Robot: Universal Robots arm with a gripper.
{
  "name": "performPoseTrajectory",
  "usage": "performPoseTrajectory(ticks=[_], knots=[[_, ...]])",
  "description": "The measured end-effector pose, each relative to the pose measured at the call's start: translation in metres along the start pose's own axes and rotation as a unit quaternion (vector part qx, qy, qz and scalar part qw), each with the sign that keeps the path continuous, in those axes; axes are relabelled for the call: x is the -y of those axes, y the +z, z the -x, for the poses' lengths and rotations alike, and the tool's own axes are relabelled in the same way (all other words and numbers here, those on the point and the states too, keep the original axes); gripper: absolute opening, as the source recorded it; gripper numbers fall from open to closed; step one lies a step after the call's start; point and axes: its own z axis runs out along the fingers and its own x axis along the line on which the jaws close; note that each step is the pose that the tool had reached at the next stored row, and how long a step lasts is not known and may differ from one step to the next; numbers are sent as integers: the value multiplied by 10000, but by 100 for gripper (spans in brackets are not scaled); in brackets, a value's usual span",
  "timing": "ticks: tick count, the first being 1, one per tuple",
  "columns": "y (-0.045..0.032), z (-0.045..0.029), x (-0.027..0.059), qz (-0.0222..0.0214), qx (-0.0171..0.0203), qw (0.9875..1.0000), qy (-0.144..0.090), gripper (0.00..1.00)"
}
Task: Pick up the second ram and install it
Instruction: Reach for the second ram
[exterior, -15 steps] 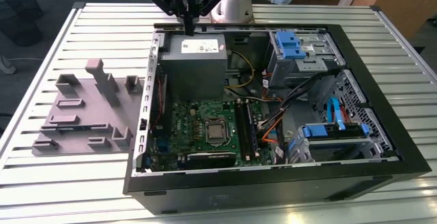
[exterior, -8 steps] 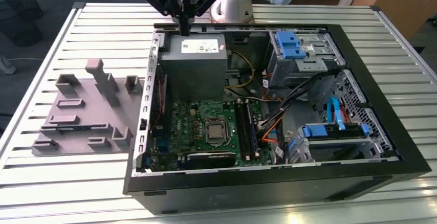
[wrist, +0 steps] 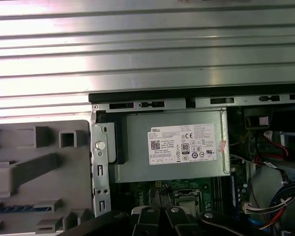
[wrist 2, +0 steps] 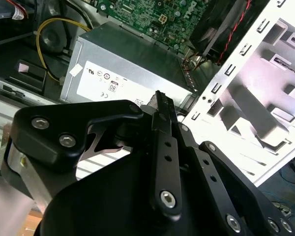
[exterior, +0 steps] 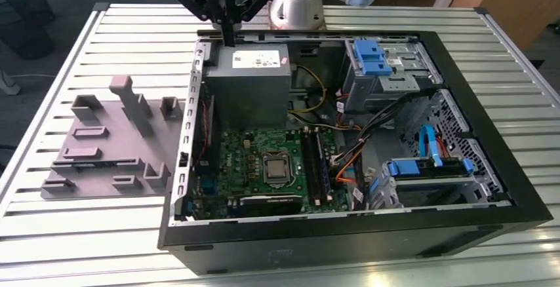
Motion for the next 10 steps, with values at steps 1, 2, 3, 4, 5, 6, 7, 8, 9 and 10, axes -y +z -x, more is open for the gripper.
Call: performPoseTrajectory(ticks=[1,2,3,4,5,6,7,8,9,10], knots=[[0,-12,1,0,0,10000,0,11],[0,-24,2,0,0,10000,0,11],[1,-35,3,0,0,10000,0,11],[1,-49,4,0,0,10000,0,11],[1,-61,4,0,0,10000,0,11],[2,-72,5,0,0,10000,0,11],[2,-84,6,0,0,10000,1,11],[2,-95,7,0,0,10000,1,11],[2,-105,8,0,0,10000,0,11],[3,-114,9,0,0,10000,0,11]])
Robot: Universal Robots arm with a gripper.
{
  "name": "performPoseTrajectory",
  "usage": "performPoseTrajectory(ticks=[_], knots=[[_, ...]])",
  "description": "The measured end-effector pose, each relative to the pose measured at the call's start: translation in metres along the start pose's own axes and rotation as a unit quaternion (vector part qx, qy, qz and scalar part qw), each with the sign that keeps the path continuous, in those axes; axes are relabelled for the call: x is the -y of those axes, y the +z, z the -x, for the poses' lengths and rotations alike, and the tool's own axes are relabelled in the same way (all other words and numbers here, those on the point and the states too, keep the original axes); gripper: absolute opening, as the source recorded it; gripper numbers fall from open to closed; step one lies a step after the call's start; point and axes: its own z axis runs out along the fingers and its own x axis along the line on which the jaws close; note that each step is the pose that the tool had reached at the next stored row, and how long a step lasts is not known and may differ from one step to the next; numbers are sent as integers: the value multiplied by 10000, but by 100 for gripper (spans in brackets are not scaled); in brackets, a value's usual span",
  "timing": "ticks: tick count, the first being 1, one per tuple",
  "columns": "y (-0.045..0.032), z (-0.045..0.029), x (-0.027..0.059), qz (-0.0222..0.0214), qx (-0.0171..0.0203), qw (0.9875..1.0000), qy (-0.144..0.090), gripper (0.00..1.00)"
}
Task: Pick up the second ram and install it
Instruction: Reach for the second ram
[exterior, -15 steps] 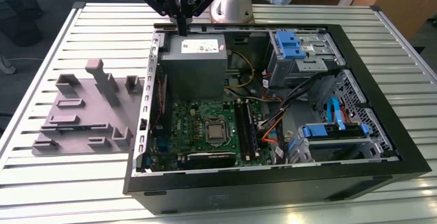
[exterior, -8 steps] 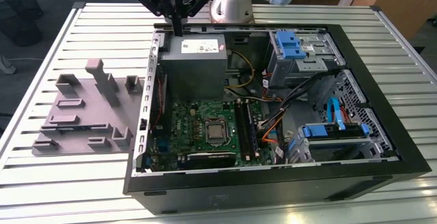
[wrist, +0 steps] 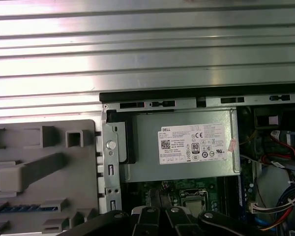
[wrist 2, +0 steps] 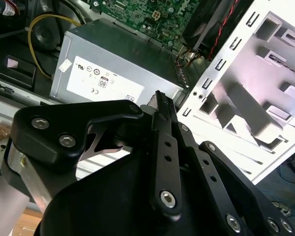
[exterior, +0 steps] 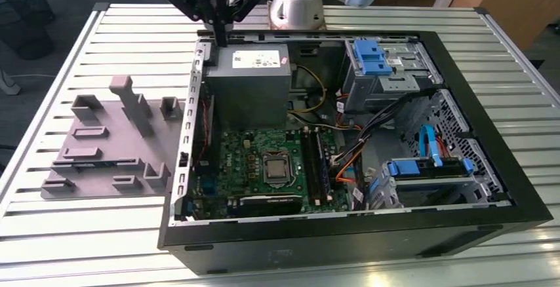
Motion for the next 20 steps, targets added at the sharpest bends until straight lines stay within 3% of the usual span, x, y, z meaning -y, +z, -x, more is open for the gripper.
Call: performPoseTrajectory(ticks=[20], knots=[[-2,-178,14,0,0,10000,0,11]])
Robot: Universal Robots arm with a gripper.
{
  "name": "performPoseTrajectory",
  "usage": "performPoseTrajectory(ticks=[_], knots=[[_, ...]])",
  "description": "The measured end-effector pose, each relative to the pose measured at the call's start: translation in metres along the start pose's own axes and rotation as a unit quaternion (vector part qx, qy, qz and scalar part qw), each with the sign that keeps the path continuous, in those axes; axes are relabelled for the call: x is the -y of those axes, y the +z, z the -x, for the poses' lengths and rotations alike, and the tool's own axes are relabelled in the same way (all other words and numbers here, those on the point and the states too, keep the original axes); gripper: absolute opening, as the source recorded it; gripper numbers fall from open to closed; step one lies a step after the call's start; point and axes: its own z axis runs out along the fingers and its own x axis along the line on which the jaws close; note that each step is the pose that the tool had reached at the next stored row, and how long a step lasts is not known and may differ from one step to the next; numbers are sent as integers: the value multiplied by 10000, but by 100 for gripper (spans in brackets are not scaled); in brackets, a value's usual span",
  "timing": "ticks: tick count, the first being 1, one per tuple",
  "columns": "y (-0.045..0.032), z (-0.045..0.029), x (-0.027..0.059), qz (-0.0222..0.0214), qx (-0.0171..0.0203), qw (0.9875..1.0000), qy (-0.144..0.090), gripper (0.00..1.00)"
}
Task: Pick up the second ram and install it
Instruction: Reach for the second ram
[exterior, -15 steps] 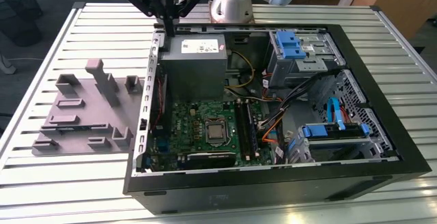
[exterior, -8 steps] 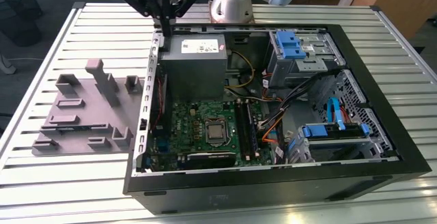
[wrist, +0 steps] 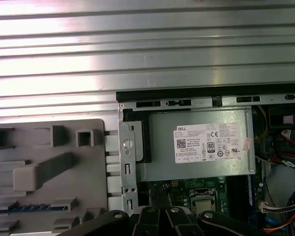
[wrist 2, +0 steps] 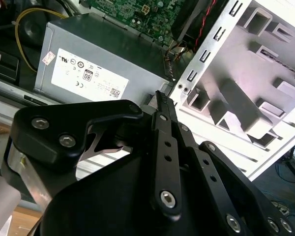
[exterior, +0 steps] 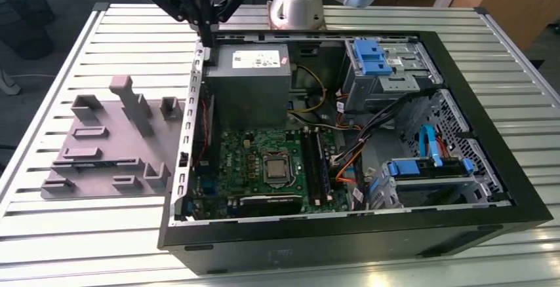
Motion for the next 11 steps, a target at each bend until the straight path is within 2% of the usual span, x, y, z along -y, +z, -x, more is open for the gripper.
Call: performPoseTrajectory(ticks=[6,11], knots=[[-1,-53,5,0,0,10000,0,11],[-3,-129,11,0,0,10000,0,11]])
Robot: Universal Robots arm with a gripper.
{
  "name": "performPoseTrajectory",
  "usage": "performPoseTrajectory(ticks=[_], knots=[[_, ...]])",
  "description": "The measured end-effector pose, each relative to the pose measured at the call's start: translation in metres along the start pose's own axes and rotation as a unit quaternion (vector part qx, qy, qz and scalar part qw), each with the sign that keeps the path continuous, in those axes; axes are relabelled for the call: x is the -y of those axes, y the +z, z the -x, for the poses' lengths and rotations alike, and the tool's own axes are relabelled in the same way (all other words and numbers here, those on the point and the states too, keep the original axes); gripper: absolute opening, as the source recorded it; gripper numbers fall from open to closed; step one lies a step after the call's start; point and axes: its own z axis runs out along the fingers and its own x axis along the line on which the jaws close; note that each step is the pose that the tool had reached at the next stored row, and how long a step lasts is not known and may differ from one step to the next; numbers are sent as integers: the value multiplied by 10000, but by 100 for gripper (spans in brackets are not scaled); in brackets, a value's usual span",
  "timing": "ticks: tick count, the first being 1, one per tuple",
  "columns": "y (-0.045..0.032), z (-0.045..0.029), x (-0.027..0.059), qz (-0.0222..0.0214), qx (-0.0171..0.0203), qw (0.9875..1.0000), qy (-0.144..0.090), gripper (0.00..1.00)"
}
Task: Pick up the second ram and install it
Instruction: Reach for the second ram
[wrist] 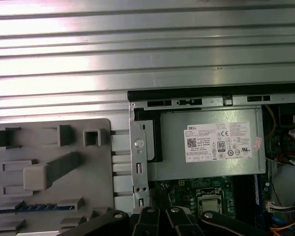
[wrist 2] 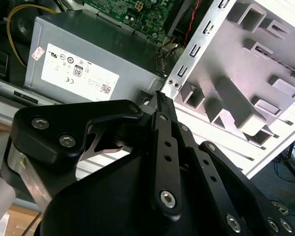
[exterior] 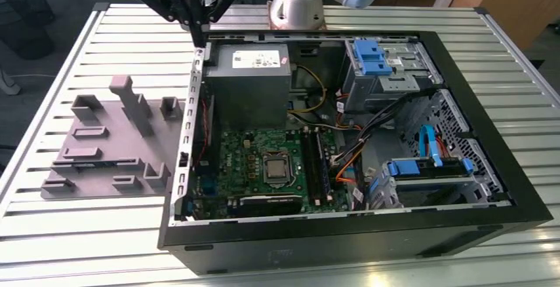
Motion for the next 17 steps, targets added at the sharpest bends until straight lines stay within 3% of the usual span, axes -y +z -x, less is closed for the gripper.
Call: performPoseTrajectory(ticks=[8,17], knots=[[-4,-116,22,0,0,10000,0,11],[-10,-214,114,0,0,10000,-5,11]])
